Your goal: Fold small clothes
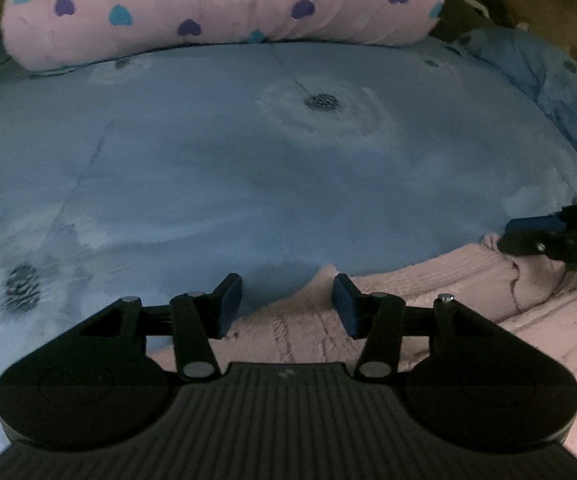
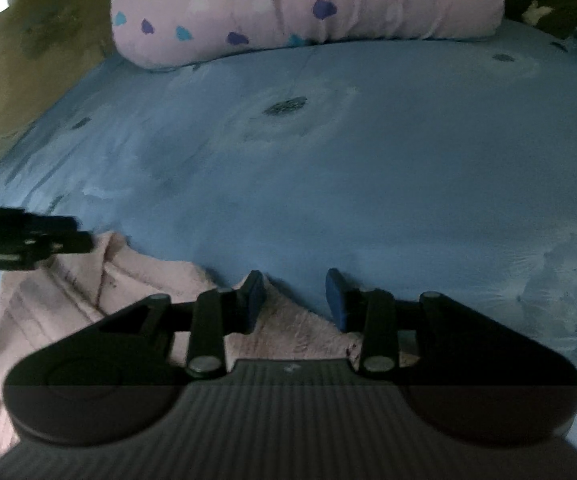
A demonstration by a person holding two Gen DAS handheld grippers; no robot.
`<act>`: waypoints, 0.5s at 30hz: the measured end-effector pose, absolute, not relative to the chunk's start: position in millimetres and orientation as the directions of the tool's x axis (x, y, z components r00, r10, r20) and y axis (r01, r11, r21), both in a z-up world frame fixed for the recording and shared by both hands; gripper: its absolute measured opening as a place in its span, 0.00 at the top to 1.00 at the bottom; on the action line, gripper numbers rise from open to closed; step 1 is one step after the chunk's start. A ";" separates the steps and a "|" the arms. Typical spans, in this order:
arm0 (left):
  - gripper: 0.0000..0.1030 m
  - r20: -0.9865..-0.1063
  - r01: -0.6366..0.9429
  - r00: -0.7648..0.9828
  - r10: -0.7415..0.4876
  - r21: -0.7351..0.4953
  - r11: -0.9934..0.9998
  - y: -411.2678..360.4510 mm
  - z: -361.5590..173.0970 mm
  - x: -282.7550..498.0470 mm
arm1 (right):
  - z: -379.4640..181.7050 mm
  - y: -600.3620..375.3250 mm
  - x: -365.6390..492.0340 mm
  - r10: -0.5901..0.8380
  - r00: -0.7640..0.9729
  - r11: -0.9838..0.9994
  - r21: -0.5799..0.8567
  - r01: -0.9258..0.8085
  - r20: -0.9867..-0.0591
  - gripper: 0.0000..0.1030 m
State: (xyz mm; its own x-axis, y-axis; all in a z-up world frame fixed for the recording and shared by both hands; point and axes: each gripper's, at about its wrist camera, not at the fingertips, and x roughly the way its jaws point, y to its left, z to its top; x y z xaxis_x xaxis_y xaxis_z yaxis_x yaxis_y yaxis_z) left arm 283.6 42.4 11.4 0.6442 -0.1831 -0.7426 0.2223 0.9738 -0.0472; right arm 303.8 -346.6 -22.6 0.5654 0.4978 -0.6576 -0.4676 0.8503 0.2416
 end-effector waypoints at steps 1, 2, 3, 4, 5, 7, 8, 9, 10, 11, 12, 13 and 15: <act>0.44 -0.739 0.236 0.645 -0.192 -0.046 0.971 40.1 8.8 285.4 | -22.9 -346.5 302.4 0.520 0.544 0.835 0.255 -0.488 -0.659 0.63; 0.43 -0.737 0.249 0.645 -0.201 -0.047 0.967 37.9 6.7 286.8 | -23.3 -345.4 300.1 0.527 0.533 0.826 0.250 -0.506 -0.662 0.66; 0.43 -0.735 0.263 0.644 -0.212 -0.047 0.964 35.9 5.1 287.8 | -23.0 -343.6 297.1 0.525 0.531 0.821 0.233 -0.520 -0.665 0.68; 0.43 -0.734 0.275 0.642 -0.221 -0.048 0.960 33.2 3.7 287.5 | -22.6 -341.6 294.6 0.527 0.524 0.815 0.221 -0.536 -0.669 0.75; 0.46 -0.733 0.292 0.639 -0.233 -0.048 0.955 30.6 2.9 285.9 | -21.4 -339.9 293.2 0.531 0.521 0.809 0.218 -0.546 -0.668 0.83; 0.65 -0.721 0.337 0.640 -0.265 -0.047 0.940 23.8 2.8 279.6 | -16.8 -335.8 285.0 0.520 0.547 0.809 0.172 -0.563 -0.655 0.89; 0.74 -0.717 0.346 0.641 -0.273 -0.047 0.937 20.7 2.9 276.7 | -13.7 -334.5 279.1 0.517 0.571 0.808 0.143 -0.572 -0.638 0.91; 0.78 -0.710 0.332 0.657 -0.253 -0.029 0.943 17.7 2.9 275.0 | -11.4 -334.7 274.8 0.513 0.594 0.812 0.126 -0.570 -0.620 0.91; 0.84 -0.701 0.304 0.679 -0.220 -0.004 0.953 14.7 2.7 274.0 | -9.3 -335.2 270.8 0.502 0.627 0.824 0.110 -0.555 -0.596 0.92; 0.85 -0.693 0.278 0.695 -0.191 0.015 0.960 13.1 1.5 274.9 | -8.3 -335.7 268.9 0.476 0.668 0.845 0.088 -0.527 -0.572 0.92; 0.85 -0.685 0.251 0.711 -0.159 0.036 0.967 10.9 0.3 276.1 | -8.8 -335.5 270.0 0.439 0.705 0.869 0.065 -0.490 -0.556 0.92; 0.85 -0.683 0.229 0.718 -0.134 0.049 0.972 8.9 -1.4 278.0 | -11.7 -335.3 271.7 0.412 0.726 0.884 0.049 -0.464 -0.551 0.92; 0.85 -0.687 0.214 0.717 -0.118 0.056 0.975 5.9 -4.3 281.3 | -21.5 -333.3 276.7 0.379 0.725 0.897 0.036 -0.440 -0.575 0.92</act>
